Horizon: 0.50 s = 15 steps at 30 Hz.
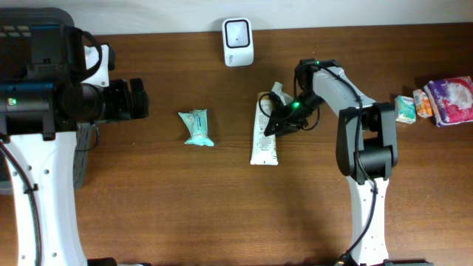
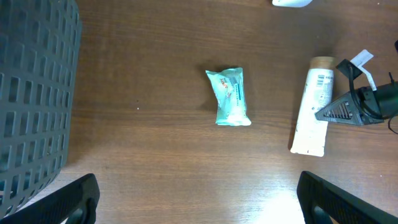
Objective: Scan the item barcode
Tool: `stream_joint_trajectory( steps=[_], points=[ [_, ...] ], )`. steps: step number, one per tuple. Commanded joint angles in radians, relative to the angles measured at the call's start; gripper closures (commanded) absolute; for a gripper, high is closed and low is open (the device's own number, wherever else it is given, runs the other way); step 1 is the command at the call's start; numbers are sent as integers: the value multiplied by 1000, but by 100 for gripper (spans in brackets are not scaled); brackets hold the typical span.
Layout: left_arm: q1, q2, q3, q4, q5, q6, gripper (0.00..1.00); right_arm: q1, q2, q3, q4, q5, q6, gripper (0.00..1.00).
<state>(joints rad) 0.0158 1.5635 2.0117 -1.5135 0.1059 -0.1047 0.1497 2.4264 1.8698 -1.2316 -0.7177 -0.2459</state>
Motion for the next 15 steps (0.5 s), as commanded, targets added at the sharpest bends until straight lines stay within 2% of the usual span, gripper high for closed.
stream_joint_trajectory(
  steps=[1, 2, 4, 5, 6, 8, 11, 15],
  points=[
    [-2, -3, 2, 2, 10, 12, 1, 29, 4, -26, 52, -31, -8, 70],
    [-2, -3, 2, 2, 10, 12, 1, 26, 4, -26, 61, -31, 6, 65],
    [-2, -3, 2, 2, 10, 12, 1, -6, 4, -26, 101, -32, 185, 60],
    [-2, -3, 2, 2, 10, 12, 1, -28, 4, -26, 127, -63, 289, 50],
    [-2, -3, 2, 2, 10, 12, 1, -34, 4, -26, 143, -111, 307, 42],
    [-2, -3, 2, 2, 10, 12, 1, -23, 4, -26, 155, -118, 342, 42],
    [-2, -3, 2, 2, 10, 12, 1, 15, 4, -29, 177, 43, 534, 45],
    [-2, -3, 2, 2, 10, 12, 1, 89, 4, -33, 230, 93, 543, 49]
  ],
)
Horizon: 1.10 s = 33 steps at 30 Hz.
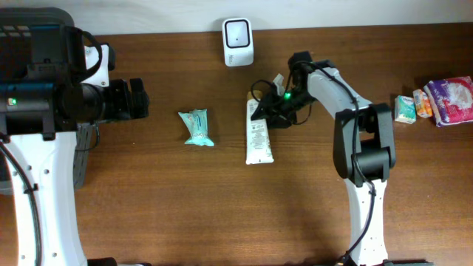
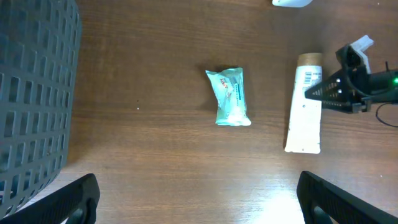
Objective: Scan the item barcode
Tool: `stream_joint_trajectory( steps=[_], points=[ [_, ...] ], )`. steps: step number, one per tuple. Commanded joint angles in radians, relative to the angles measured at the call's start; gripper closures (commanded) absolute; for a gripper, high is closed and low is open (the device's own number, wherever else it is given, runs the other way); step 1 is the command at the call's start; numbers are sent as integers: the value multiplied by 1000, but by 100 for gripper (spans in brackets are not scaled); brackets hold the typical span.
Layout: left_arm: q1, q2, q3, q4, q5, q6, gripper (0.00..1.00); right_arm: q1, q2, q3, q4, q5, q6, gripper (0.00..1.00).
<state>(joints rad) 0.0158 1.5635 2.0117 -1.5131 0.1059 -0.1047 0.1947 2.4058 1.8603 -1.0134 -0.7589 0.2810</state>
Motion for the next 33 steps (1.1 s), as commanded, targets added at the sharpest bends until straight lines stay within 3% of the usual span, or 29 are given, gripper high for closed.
stream_joint_trajectory(
  steps=[1, 5, 7, 14, 15, 19, 21, 33],
  points=[
    [-2, -3, 2, 2, 10, 12, 1, 49, 25, -23, 13, 148, 16, 51],
    [-2, -3, 2, 2, 10, 12, 1, 52, 25, -25, 43, 196, -5, 96],
    [-2, -3, 2, 2, 10, 12, 1, 51, 22, -20, 54, 178, -27, 96],
    [-2, -3, 2, 2, 10, 12, 1, 51, -51, 218, -17, -69, -386, 96],
    [-2, -3, 2, 2, 10, 12, 1, 51, -55, 278, -47, -179, -450, 96],
    [-2, -3, 2, 2, 10, 12, 1, 51, -55, 363, -60, -554, -460, 96],
    [-2, -3, 2, 2, 10, 12, 1, 51, -55, 363, -87, -620, -460, 96],
    [-2, -3, 2, 2, 10, 12, 1, 34, -55, 362, -164, -519, -457, 96]
  ],
)
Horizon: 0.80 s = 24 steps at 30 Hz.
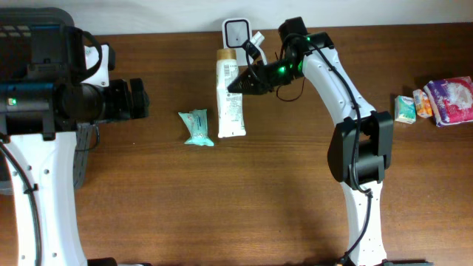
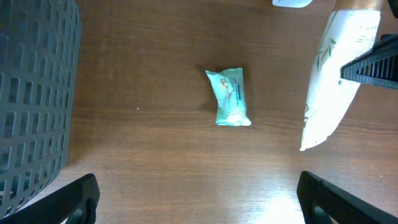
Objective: Scan the item barcode
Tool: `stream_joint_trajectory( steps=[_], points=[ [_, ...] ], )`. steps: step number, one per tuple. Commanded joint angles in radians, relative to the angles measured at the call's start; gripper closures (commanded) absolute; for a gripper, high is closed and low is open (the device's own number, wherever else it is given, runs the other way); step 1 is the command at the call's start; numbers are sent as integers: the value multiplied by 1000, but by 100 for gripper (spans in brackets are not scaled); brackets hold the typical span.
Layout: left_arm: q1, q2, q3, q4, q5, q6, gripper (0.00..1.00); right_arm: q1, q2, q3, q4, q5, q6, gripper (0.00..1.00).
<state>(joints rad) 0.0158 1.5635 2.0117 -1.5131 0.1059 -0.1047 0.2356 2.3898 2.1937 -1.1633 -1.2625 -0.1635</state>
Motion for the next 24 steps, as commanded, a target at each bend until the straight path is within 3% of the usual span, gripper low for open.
stream_joint_trajectory(
  steps=[1, 18, 20, 22, 24],
  points=[
    [-2, -3, 2, 2, 10, 12, 1, -7, -39, 29, -15, -15, -12, 96],
    [-2, -3, 2, 2, 10, 12, 1, -6, -39, 29, -16, 4, -12, 96],
    [-2, -3, 2, 2, 10, 12, 1, -6, -39, 29, -34, 186, 18, 96],
    [-2, -3, 2, 2, 10, 12, 1, 6, -39, 29, -61, 662, 249, 96],
    [-2, -3, 2, 2, 10, 12, 1, 24, -39, 29, -119, 981, 341, 96]
  ],
)
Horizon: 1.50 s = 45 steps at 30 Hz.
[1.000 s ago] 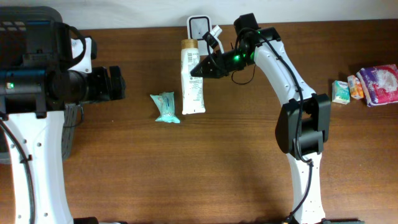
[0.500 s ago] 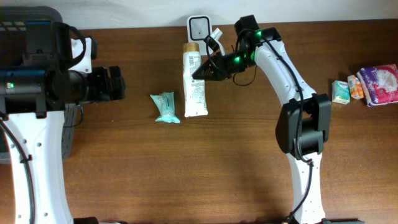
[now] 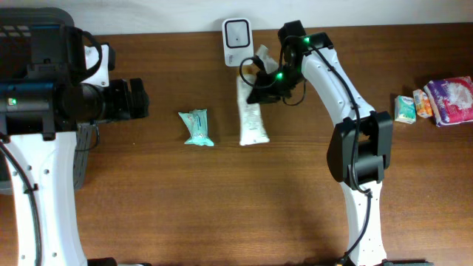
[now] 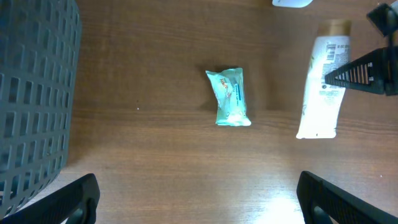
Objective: Scan the item barcode
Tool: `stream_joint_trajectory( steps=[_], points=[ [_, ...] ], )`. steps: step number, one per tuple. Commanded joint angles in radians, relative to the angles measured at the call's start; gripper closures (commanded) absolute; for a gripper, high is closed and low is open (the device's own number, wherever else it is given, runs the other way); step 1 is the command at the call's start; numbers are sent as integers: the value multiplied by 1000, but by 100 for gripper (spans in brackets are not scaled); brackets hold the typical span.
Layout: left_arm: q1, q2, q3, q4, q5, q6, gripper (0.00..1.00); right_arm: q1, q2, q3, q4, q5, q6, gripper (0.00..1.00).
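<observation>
A white tube (image 3: 252, 112) with a tan cap points its cap at the white scanner (image 3: 238, 32) on the table's far edge. My right gripper (image 3: 260, 87) is shut on the tube's upper part. In the left wrist view the tube (image 4: 323, 87) shows its printed text side, with the right gripper's dark fingers (image 4: 359, 73) against its right edge. Whether the tube touches the table cannot be told. My left gripper (image 3: 137, 98) stands open and empty far to the left, its jaws wide apart (image 4: 199, 199).
A teal packet (image 3: 196, 127) lies on the wood just left of the tube, also in the left wrist view (image 4: 229, 98). A dark mesh basket (image 4: 31, 93) stands at the left. Several small packets (image 3: 443, 100) lie at the far right edge.
The tube in my right gripper has shifted right and a little nearer, from left of the scanner to just below it. Its printed text side now faces up instead of the leaf-patterned side.
First the tube lay right of centre with my right gripper at its cap end. Then tube and gripper were slightly further left. Later the tube was held up beside the scanner. Now it sits below the scanner, turned over. The left arm stayed still.
</observation>
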<state>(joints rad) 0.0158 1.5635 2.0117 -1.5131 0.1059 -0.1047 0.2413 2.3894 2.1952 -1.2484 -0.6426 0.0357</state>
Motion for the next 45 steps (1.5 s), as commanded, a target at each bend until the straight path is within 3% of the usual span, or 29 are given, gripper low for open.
stream_joint_trajectory(
  steps=[1, 4, 7, 10, 13, 14, 20, 21, 22, 30, 34, 36, 37, 39, 42, 45],
  points=[
    [-2, -3, 2, 2, 10, 12, 1, 28, -38, 27, -56, 483, 192, 96],
    [-2, -3, 2, 2, 10, 12, 1, 77, -28, 26, -175, 950, 348, 96],
    [-2, -3, 2, 2, 10, 12, 1, 106, 3, 11, -250, 1074, 347, 96],
    [-2, -3, 2, 2, 10, 12, 1, 107, 42, -45, -267, 1067, 347, 95],
    [-2, -3, 2, 2, 10, 12, 1, 133, 52, -55, -254, 959, 346, 75],
    [-2, -3, 2, 2, 10, 12, 1, 147, 52, -55, -247, 910, 338, 64],
    [-2, -3, 2, 2, 10, 12, 1, 229, 52, -53, -225, 808, 305, 61],
    [-2, -3, 2, 2, 10, 12, 1, 229, 52, -47, -230, 811, 262, 43],
    [-2, -3, 2, 2, 10, 12, 1, 217, 52, -33, -237, 814, 248, 32],
    [0, -3, 2, 2, 10, 12, 1, 84, 52, -17, -241, 714, 108, 30],
    [0, -3, 2, 2, 10, 12, 1, 85, 52, -51, -208, 663, 91, 31],
    [0, -3, 2, 2, 10, 12, 1, 87, 53, -123, -128, 616, 91, 49],
    [0, -3, 2, 2, 10, 12, 1, 87, 53, -151, -97, 594, 92, 71],
    [0, -3, 2, 2, 10, 12, 1, 87, 52, -150, -90, 593, 96, 96],
    [0, -3, 2, 2, 10, 12, 1, 87, 52, -26, -67, 554, 103, 96],
    [0, -3, 2, 2, 10, 12, 1, 87, 52, 164, 106, 541, 103, 96]
  ],
)
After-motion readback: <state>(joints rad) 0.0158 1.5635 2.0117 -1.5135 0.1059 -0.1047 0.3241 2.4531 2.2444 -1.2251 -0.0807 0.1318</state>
